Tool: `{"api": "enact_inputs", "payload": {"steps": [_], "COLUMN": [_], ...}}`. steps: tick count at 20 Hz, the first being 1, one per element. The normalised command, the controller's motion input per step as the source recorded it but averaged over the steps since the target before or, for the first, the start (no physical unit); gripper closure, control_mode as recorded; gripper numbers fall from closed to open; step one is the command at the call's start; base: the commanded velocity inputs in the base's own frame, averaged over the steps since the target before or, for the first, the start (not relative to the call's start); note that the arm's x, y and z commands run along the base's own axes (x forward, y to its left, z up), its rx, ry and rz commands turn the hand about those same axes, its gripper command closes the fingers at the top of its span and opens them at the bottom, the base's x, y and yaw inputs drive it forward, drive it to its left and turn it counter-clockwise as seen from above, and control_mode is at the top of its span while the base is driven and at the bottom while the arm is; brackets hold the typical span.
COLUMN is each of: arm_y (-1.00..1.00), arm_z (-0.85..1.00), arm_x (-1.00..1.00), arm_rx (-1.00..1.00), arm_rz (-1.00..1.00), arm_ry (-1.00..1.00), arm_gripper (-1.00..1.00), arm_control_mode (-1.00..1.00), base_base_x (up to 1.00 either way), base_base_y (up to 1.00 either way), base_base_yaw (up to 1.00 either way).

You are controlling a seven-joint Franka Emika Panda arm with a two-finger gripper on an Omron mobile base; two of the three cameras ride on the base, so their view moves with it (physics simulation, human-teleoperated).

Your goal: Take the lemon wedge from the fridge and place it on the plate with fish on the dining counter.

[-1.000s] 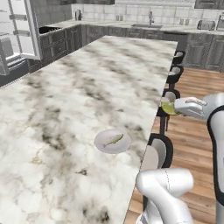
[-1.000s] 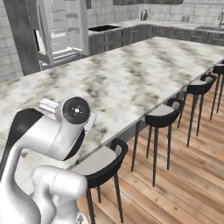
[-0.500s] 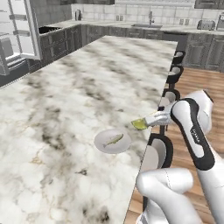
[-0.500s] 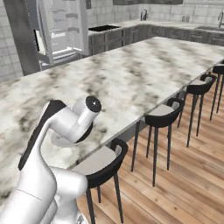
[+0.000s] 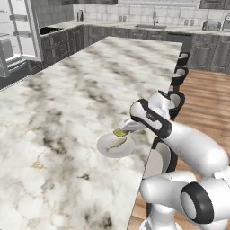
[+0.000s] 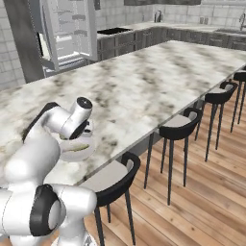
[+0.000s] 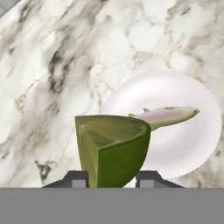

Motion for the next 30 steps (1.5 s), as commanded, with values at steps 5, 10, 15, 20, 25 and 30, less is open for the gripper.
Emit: {"api": "enact_inputs", "payload": {"steps": [5, 10, 15, 20, 25, 30], "arm_y": [0.49, -0.02, -0.07, -0.01, 0.03, 0.01], "arm_z": [-0.71, -0.81, -0.25, -0.08, -0.02, -0.01], "arm_x": [1.00, 0.80, 0.21, -0.20, -0.33, 0.01], "arm_rx": [-0.20, -0.13, -0.01, 0.00, 0.00, -0.01], "arm_rz": [-0.03, 0.02, 0.10, 0.14, 0.18, 0.11], "arm_ry": [0.24, 0.23, 0.14, 0.01, -0.02, -0.12], "arm_gripper": [1.00, 1.00, 1.00, 1.00, 1.00, 1.00], "arm_control_mode": [-1.00, -1.00, -1.00, -1.00, -1.00, -1.00], "base_base_x": [0.00, 0.00, 0.00, 0.00, 0.00, 0.00], "base_base_y": [0.00, 0.00, 0.00, 0.00, 0.00, 0.00], "base_base_yaw": [0.00, 0.00, 0.00, 0.00, 0.00, 0.00]}}
